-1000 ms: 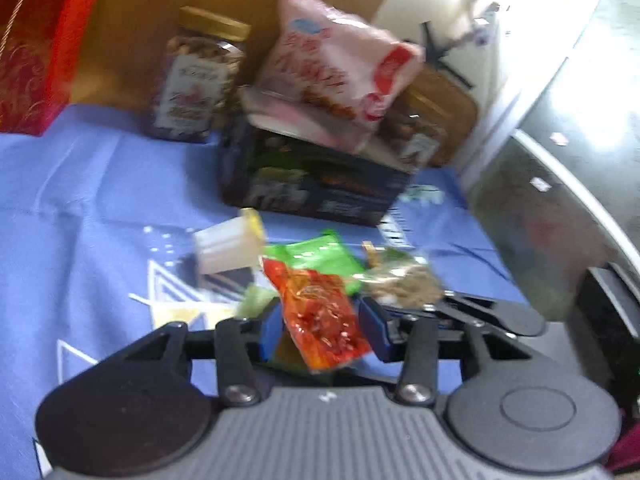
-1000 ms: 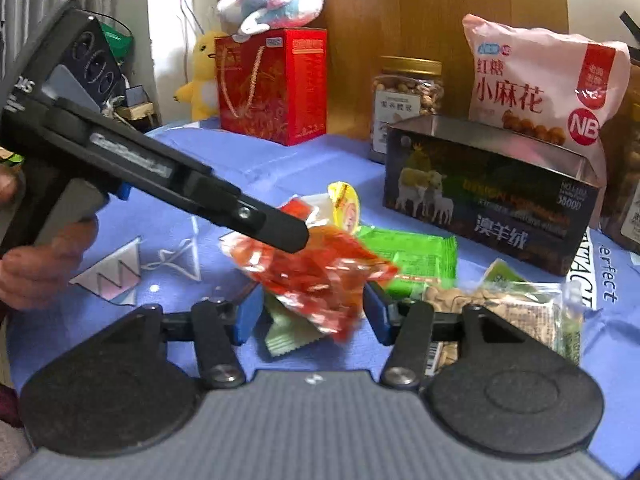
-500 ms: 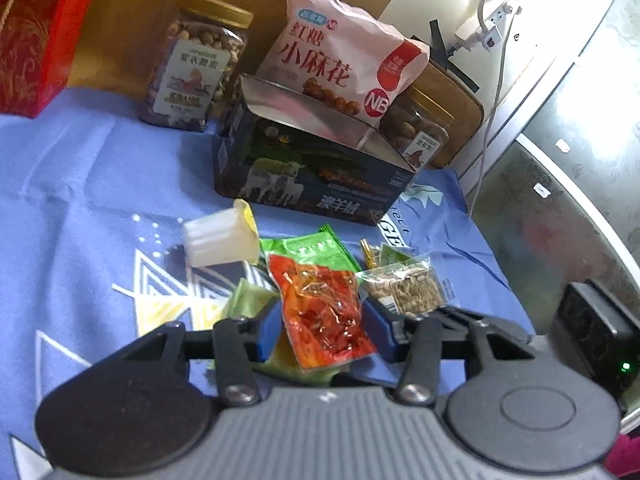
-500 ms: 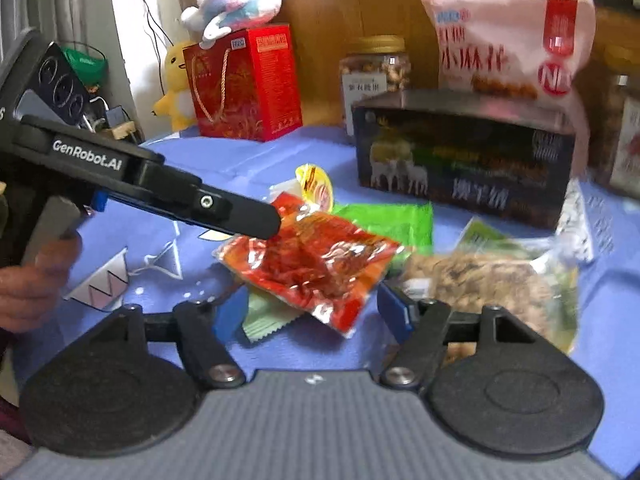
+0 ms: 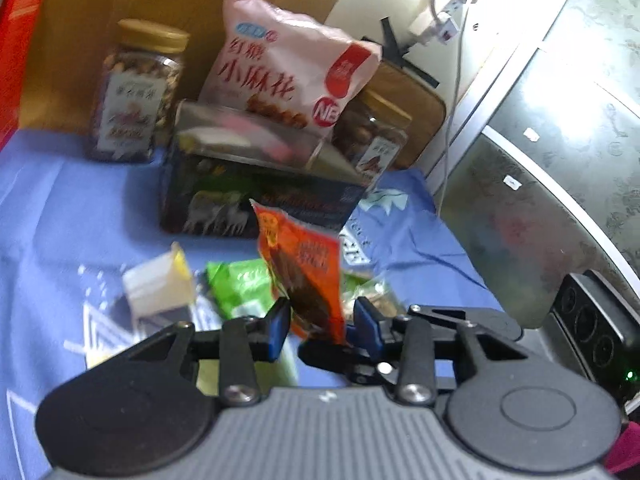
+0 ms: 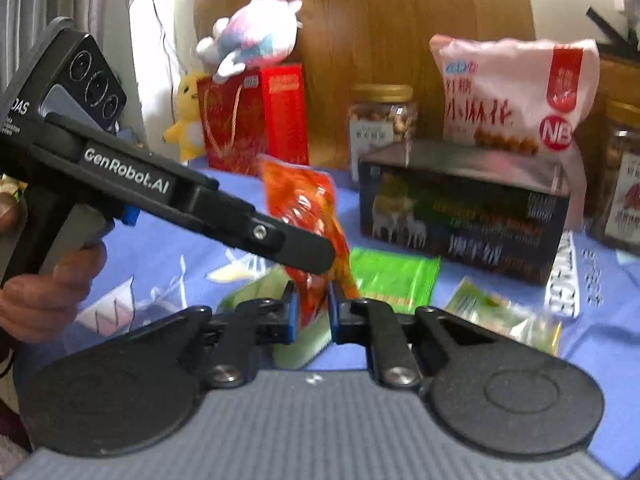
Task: Organize snacks
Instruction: 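Carry the red bag into the tin box and open the left gripper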
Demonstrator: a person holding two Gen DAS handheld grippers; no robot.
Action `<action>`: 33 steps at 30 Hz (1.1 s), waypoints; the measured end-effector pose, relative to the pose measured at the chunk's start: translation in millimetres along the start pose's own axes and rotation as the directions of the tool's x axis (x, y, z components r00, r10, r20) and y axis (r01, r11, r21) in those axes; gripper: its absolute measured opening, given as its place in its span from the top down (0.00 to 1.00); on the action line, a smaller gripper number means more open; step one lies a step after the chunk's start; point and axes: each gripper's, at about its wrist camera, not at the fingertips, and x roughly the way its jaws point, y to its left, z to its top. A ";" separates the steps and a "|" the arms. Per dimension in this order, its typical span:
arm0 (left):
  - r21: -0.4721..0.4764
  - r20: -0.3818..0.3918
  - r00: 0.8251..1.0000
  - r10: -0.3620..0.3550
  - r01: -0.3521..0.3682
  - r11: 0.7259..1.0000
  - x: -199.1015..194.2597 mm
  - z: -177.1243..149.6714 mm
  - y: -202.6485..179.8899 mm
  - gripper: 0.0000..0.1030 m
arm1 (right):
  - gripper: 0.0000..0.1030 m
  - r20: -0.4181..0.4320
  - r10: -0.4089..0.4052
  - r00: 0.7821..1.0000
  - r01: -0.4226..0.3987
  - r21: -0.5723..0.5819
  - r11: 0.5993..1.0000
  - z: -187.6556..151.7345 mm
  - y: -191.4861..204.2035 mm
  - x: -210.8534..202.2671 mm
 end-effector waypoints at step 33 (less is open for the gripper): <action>0.062 0.166 0.974 0.153 -0.165 0.984 71.6 102.3 4.8 0.54 | 0.80 0.214 -0.330 0.919 0.376 -0.232 0.897 65.4 -56.4 63.4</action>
